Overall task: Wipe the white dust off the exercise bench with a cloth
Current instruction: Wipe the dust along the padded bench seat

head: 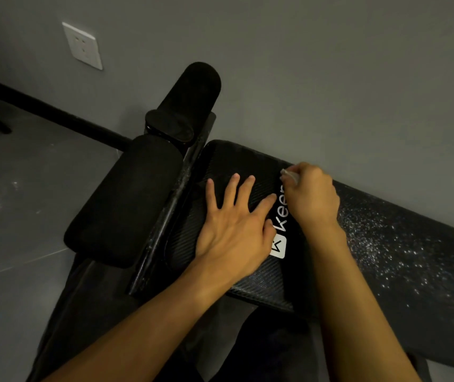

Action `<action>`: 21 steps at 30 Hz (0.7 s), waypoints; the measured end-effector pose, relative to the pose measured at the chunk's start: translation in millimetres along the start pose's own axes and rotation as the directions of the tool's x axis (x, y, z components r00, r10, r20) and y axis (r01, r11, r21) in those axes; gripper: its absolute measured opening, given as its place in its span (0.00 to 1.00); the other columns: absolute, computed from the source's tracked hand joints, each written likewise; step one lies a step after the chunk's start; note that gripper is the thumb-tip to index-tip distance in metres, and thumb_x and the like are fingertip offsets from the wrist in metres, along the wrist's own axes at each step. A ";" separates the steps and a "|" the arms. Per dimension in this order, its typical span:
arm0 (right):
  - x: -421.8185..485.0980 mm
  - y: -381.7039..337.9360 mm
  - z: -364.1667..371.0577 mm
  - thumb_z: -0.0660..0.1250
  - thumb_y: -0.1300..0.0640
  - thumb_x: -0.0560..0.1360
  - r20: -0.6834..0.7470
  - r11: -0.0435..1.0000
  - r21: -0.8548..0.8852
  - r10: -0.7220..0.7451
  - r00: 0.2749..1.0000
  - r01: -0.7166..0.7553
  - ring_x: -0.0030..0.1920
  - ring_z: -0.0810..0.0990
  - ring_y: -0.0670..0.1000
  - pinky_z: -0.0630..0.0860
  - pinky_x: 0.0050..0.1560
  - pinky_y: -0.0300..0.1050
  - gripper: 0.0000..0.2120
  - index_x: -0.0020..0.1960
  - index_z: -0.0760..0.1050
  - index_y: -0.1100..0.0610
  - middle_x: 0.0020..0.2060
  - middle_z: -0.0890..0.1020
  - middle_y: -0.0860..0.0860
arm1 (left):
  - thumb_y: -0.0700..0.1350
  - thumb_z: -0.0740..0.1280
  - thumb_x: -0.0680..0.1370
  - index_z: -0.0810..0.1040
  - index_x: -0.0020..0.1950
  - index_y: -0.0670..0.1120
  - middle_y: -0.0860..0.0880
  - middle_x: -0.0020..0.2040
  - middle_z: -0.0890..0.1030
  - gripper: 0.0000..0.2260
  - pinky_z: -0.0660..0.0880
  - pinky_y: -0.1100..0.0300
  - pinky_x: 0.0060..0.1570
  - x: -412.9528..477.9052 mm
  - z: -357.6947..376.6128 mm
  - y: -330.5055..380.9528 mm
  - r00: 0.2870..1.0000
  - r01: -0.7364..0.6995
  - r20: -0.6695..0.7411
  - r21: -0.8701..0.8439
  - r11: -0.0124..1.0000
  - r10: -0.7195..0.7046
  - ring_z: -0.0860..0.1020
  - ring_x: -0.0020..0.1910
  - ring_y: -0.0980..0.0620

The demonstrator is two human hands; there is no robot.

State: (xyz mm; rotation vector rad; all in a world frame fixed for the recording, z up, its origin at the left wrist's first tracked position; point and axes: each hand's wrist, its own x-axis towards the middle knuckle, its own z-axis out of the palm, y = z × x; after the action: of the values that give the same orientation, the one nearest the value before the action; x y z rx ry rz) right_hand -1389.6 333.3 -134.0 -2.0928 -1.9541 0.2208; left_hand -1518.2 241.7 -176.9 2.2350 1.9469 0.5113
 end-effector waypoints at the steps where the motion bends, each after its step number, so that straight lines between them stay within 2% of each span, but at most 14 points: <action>1: 7.7 -3.7 1.6 0.65 0.50 0.81 -0.008 1.000 -0.026 0.013 1.000 -0.014 0.55 0.81 0.62 0.75 0.51 0.53 0.13 0.62 0.79 0.54 0.57 0.81 0.58 | 0.57 0.50 0.81 0.66 0.79 0.57 0.41 0.82 0.62 0.26 0.49 0.28 0.76 0.2 -0.5 0.4 1.000 -0.002 0.004 -0.003 1.000 0.002 0.55 0.82 0.39; 6: 18.3 -19.0 -2.0 0.64 0.52 0.82 0.019 0.999 -0.016 -0.043 0.999 0.043 0.54 0.81 0.61 0.77 0.50 0.53 0.13 0.63 0.78 0.56 0.58 0.79 0.58 | 0.57 0.50 0.81 0.65 0.79 0.57 0.41 0.82 0.61 0.26 0.49 0.28 0.76 -0.3 -1.7 -0.1 1.000 -0.003 0.016 0.001 1.000 0.003 0.54 0.82 0.39; 8: -6.5 -13.5 -6.6 0.63 0.50 0.82 0.060 0.997 0.004 -0.071 0.996 0.071 0.53 0.82 0.59 0.78 0.49 0.53 0.12 0.61 0.79 0.53 0.56 0.81 0.55 | 0.57 0.49 0.81 0.66 0.79 0.57 0.41 0.82 0.61 0.26 0.49 0.28 0.75 0.1 -1.0 -0.6 1.000 -0.007 0.016 0.000 1.000 0.007 0.54 0.82 0.38; 11: -54.8 2.5 -13.6 0.62 0.48 0.82 0.042 0.994 -0.046 -0.098 0.994 0.100 0.50 0.81 0.57 0.74 0.44 0.49 0.12 0.60 0.79 0.51 0.54 0.80 0.52 | 0.58 0.49 0.80 0.66 0.78 0.56 0.41 0.82 0.61 0.27 0.48 0.28 0.76 -0.1 -1.1 0.3 1.000 0.004 0.012 -0.012 1.000 -0.003 0.55 0.82 0.38; 18: -53.5 7.2 -10.0 0.62 0.48 0.82 -0.031 1.000 -0.014 -0.024 0.999 0.024 0.52 0.81 0.59 0.73 0.46 0.50 0.13 0.61 0.79 0.53 0.56 0.79 0.55 | 0.58 0.47 0.80 0.66 0.79 0.56 0.41 0.82 0.61 0.28 0.48 0.29 0.76 -1.3 -3.9 0.5 1.000 0.005 0.016 -0.012 1.000 -0.004 0.55 0.82 0.39; 21: -97.9 11.9 -15.4 0.63 0.47 0.82 0.022 0.999 0.045 -0.032 0.999 0.031 0.48 0.80 0.55 0.73 0.43 0.49 0.11 0.57 0.79 0.50 0.53 0.79 0.49 | 0.58 0.46 0.80 0.66 0.79 0.56 0.41 0.82 0.61 0.28 0.48 0.29 0.77 -0.9 -3.5 0.6 1.000 -0.003 0.024 -0.016 1.000 0.003 0.55 0.82 0.39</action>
State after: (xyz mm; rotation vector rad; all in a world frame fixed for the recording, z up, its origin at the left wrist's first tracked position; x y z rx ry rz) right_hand -1381.5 233.9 -129.9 -2.0388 -1.9753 0.2797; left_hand -1519.0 240.4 -173.6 2.2240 1.9212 0.4963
